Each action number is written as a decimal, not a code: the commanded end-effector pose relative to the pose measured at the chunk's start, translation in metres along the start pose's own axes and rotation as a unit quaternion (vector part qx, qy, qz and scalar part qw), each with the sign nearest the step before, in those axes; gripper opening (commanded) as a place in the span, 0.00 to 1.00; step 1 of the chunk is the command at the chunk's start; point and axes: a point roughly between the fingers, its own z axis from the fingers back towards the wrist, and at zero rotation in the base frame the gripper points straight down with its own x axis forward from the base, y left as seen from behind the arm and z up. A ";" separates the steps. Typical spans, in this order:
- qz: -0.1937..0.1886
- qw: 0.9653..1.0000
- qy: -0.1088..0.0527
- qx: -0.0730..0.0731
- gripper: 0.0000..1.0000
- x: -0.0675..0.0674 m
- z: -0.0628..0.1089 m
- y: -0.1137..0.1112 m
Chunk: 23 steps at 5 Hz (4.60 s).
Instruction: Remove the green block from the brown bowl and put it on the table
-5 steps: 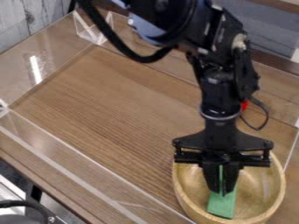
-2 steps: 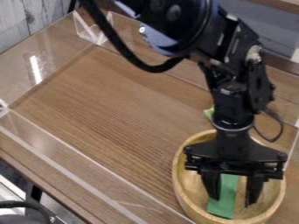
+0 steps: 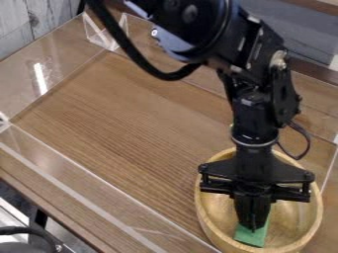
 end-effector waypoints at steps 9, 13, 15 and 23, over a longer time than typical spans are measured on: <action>-0.033 0.991 -0.089 -0.092 0.00 -0.001 0.155 0.012; -0.052 0.989 -0.109 -0.079 0.00 -0.022 0.172 -0.025; -0.009 0.989 -0.131 -0.074 0.00 -0.018 0.178 -0.006; -0.090 0.993 -0.071 -0.035 1.00 -0.017 0.049 -0.039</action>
